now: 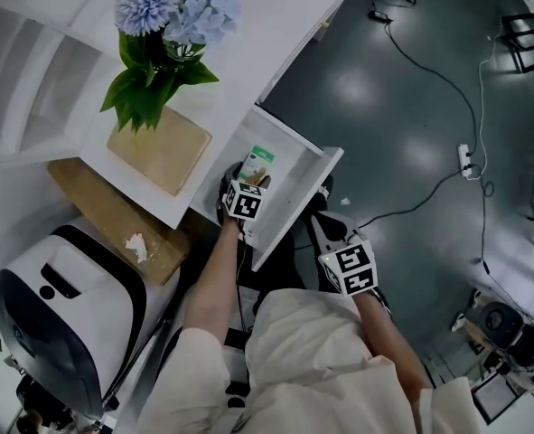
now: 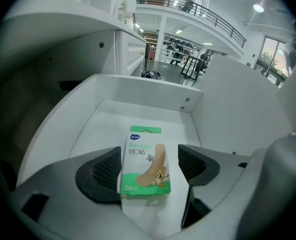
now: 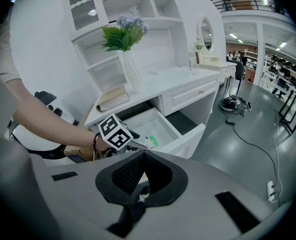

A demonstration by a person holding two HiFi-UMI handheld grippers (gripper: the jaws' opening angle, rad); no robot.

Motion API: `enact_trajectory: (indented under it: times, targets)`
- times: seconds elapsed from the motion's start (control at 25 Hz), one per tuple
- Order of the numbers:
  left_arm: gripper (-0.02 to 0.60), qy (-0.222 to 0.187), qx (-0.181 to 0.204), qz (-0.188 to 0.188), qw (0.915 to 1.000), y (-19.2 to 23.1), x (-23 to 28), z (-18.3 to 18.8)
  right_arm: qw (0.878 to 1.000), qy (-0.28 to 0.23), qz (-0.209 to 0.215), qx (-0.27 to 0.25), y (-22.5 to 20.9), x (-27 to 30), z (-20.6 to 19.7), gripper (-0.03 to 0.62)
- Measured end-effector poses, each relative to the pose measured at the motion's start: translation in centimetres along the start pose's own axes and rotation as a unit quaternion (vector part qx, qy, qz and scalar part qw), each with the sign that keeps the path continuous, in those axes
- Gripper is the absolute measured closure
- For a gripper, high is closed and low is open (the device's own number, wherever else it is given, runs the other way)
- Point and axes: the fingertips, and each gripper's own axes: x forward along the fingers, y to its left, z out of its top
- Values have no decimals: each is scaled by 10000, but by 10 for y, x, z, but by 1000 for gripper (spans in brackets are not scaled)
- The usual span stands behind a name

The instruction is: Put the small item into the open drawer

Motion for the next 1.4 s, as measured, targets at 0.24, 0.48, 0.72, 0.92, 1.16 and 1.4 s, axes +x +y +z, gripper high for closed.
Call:
enact_trajectory:
  times: [0.24, 0.48, 0.72, 0.92, 1.16, 1.4]
  targets:
    - [221, -344, -118, 17, 9993, -8, -37, 8, 9998, -143, -4, 116, 10, 2, 7, 574]
    - [221, -833, -211, -36, 9963, -23, -95, 17, 9997, -219, -22, 100, 19, 3, 12, 574]
    - [221, -1266, -376, 23, 9912, -29, -160, 18, 9996, -240, 74, -101, 34, 11, 20, 574]
    - [221, -1538, -377, 27, 9874, -27, -201, 16, 9991, -302, 252, -185, 53, 16, 23, 574]
    - [221, -1831, -841, 126, 9794, -34, -241, 26, 9987, -383, 301, -112, 56, 16, 31, 574]
    - [222, -2009, -1139, 365, 9723, -37, -260, 22, 9979, -546, 311, 153, 60, 15, 36, 574]
